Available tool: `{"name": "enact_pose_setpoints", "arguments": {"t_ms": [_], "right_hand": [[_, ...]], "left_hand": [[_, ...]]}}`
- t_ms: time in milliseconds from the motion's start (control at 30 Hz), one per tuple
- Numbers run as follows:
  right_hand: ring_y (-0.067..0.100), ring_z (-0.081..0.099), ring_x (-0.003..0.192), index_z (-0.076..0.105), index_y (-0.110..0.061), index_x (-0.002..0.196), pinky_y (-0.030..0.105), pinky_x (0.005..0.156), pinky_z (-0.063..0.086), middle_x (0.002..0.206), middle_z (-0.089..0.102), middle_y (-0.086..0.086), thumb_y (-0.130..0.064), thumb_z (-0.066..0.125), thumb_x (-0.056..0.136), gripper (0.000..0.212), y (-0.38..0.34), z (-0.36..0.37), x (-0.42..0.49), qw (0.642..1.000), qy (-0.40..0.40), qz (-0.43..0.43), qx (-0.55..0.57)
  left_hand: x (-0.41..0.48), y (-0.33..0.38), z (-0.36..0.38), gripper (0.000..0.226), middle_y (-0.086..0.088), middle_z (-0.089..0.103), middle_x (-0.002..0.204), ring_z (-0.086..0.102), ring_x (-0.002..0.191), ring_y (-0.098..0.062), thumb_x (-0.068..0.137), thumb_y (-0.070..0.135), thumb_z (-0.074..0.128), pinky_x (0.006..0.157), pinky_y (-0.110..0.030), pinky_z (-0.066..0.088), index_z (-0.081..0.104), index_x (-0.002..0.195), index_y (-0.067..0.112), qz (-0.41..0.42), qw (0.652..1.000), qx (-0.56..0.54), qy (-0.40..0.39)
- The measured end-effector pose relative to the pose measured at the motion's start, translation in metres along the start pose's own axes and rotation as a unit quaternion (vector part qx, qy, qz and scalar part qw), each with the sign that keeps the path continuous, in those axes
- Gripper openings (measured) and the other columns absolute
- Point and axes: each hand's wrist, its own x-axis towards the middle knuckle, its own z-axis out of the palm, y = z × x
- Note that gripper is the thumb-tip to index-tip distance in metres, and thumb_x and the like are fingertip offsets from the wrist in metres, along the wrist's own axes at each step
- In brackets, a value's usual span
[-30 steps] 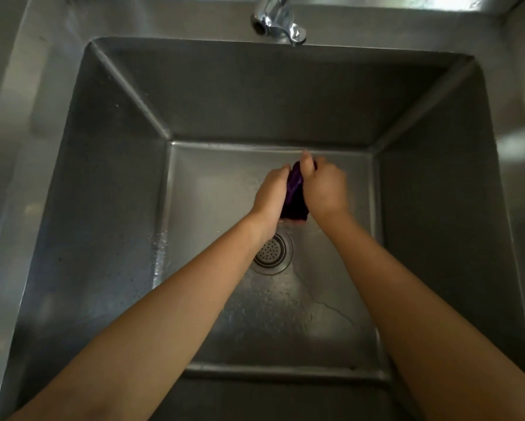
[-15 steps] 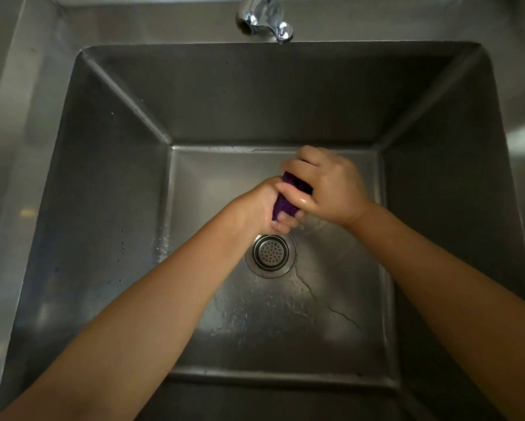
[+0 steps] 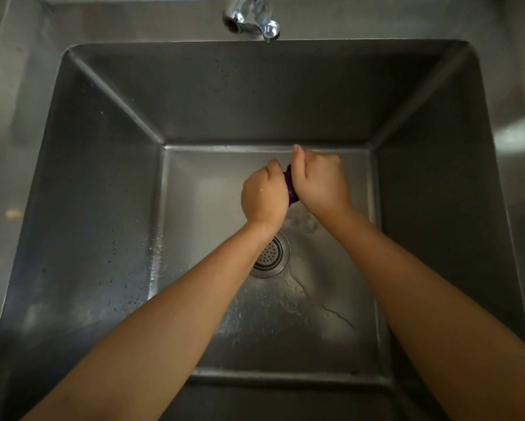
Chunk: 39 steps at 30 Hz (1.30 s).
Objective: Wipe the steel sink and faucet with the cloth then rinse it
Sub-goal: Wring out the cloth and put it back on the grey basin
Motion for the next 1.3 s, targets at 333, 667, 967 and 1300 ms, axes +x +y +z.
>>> {"name": "enact_pose_setpoints", "arguments": {"t_ms": [333, 667, 967, 1300], "right_hand": [[0.032, 0.063, 0.079, 0.064, -0.006, 0.092, 0.031, 0.062, 0.039, 0.083, 0.066, 0.016, -0.036, 0.022, 0.102, 0.052, -0.016, -0.001, -0.002, 0.981, -0.051, 0.188, -0.006], [0.028, 0.059, 0.1, 0.052, -0.017, 0.13, 0.041, 0.074, 0.054, 0.121, 0.055, 0.012, -0.058, 0.04, 0.089, 0.059, 0.001, -0.019, -0.024, 0.989, -0.074, -0.129, 0.011], [0.032, 0.055, 0.046, 0.059, -0.006, 0.064, 0.032, 0.045, 0.037, 0.052, 0.059, 0.012, -0.036, 0.029, 0.093, 0.051, -0.013, -0.004, -0.024, 0.999, 0.038, -0.013, 0.029], [0.014, 0.042, 0.052, 0.039, -0.021, 0.048, 0.031, 0.059, 0.031, 0.048, 0.043, -0.003, -0.028, 0.037, 0.1, 0.052, -0.033, -0.017, -0.018, 0.963, -0.095, 0.144, 0.205]], "left_hand": [[-0.011, 0.0, -0.003, 0.056, -0.006, 0.069, 0.075, 0.066, 0.068, -0.017, 0.089, 0.06, 0.039, 0.06, -0.03, 0.055, 0.067, 0.08, 0.012, -0.128, 0.984, -0.097, -0.078], [-0.007, 0.012, -0.021, 0.035, 0.005, 0.053, 0.051, 0.049, 0.046, -0.009, 0.09, 0.041, 0.049, 0.04, -0.018, 0.034, 0.056, 0.062, 0.021, -0.201, 0.948, -0.213, -0.121], [-0.016, 0.002, -0.018, 0.046, 0.005, 0.054, 0.05, 0.052, 0.053, -0.007, 0.092, 0.034, 0.05, 0.055, -0.022, 0.042, 0.053, 0.048, 0.021, -0.048, 0.991, -0.12, 0.024], [-0.008, -0.006, -0.033, 0.05, 0.012, 0.043, 0.035, 0.038, 0.039, -0.006, 0.089, 0.031, 0.039, 0.047, -0.027, 0.03, 0.049, 0.04, 0.034, 0.16, 0.984, -0.08, 0.022]]}}
